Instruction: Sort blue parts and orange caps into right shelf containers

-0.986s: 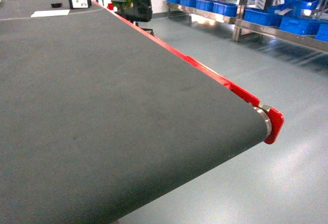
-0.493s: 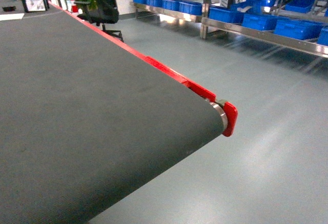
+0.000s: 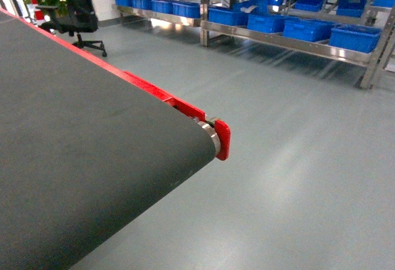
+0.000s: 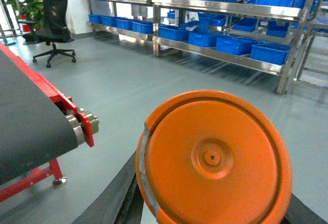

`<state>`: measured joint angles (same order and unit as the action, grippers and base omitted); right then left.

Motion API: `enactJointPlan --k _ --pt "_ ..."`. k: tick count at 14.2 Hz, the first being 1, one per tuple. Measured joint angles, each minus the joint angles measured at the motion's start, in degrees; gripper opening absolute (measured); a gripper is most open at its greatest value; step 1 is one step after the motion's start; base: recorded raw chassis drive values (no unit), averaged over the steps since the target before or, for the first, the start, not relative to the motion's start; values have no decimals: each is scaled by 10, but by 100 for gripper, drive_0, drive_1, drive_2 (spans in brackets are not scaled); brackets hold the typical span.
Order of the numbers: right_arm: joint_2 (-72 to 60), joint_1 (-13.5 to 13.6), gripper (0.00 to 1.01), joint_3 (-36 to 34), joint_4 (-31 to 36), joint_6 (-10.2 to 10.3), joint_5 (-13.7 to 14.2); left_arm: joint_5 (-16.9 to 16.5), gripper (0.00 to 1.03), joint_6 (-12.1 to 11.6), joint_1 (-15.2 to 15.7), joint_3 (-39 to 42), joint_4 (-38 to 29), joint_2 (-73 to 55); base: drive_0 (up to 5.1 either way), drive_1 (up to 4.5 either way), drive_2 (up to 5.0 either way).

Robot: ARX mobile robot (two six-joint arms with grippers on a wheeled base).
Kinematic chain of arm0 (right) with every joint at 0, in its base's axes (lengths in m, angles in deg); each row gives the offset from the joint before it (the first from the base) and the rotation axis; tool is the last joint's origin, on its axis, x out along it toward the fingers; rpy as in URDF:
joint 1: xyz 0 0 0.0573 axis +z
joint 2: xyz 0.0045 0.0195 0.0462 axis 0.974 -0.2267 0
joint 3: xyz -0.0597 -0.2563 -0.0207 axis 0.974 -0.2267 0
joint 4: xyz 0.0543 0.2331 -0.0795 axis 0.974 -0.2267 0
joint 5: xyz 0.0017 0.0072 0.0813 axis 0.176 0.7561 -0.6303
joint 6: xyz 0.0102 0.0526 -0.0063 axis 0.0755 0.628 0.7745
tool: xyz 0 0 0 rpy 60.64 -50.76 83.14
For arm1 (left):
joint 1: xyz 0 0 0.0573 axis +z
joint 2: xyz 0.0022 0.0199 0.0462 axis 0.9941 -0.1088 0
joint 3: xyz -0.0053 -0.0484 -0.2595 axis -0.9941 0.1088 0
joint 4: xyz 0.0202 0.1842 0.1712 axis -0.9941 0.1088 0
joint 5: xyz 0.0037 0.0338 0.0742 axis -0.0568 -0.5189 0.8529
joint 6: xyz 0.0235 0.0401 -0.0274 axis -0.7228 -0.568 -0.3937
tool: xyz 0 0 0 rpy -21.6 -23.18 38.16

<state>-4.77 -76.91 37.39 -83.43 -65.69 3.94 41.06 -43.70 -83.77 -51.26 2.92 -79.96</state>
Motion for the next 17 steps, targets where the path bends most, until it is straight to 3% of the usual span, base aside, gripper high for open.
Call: enactJointPlan --k 17 --pt "0 0 44 0 0 0 0 0 43 0 0 0 0 0 -154 -154 -154"
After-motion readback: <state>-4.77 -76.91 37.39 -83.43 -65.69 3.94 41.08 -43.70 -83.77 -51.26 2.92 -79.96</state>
